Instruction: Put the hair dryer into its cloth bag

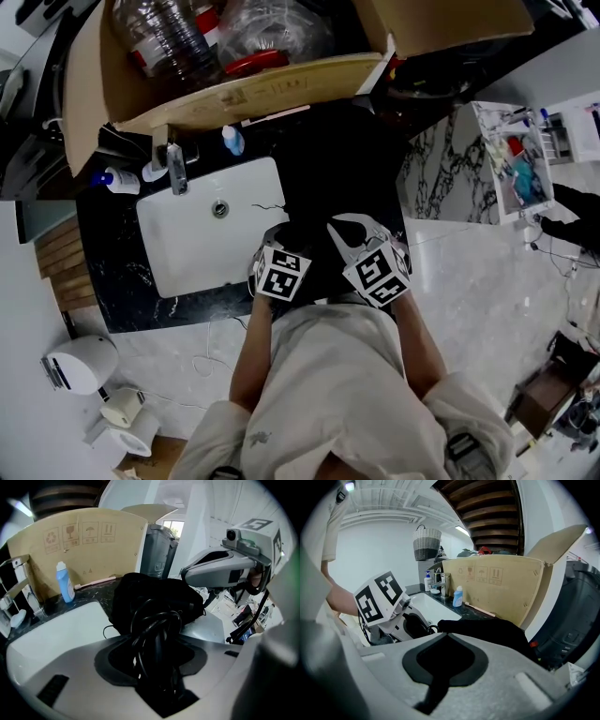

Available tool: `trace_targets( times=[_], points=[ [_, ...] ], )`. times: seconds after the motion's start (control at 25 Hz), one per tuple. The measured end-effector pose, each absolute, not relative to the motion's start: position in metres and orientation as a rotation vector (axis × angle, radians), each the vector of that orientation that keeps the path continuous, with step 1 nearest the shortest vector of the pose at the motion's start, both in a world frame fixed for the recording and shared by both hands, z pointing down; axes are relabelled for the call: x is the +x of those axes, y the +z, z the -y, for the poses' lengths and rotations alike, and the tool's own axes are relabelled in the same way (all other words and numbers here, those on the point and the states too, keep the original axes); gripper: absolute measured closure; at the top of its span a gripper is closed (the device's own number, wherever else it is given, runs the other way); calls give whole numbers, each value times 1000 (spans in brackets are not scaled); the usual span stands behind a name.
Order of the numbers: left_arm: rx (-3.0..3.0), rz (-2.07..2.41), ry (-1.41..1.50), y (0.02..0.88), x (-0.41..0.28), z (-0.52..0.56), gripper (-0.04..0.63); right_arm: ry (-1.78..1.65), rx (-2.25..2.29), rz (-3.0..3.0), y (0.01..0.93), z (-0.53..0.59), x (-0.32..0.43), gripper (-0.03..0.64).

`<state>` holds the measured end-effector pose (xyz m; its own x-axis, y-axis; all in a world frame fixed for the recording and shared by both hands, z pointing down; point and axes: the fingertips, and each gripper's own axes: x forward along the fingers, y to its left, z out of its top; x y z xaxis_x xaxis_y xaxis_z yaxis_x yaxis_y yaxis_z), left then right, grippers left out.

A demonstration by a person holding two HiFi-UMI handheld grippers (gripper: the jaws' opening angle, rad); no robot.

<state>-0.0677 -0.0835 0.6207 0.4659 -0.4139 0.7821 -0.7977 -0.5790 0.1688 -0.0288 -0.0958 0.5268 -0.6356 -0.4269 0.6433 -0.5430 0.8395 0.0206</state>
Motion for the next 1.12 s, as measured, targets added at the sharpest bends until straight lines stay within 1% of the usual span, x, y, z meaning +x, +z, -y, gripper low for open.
trace_targets(
  times=[0.24, 0.6, 1.12],
  points=[
    [2214, 1013, 963, 622, -59, 95, 393, 266, 714, 2363, 530, 94, -29, 612],
    [2254, 1020, 958, 626, -44, 111, 393, 408, 736, 2392, 540, 90, -27, 612],
    [2271, 1020, 986, 634, -36, 120, 385, 461, 754, 2372, 552, 86, -21, 612]
  ],
)
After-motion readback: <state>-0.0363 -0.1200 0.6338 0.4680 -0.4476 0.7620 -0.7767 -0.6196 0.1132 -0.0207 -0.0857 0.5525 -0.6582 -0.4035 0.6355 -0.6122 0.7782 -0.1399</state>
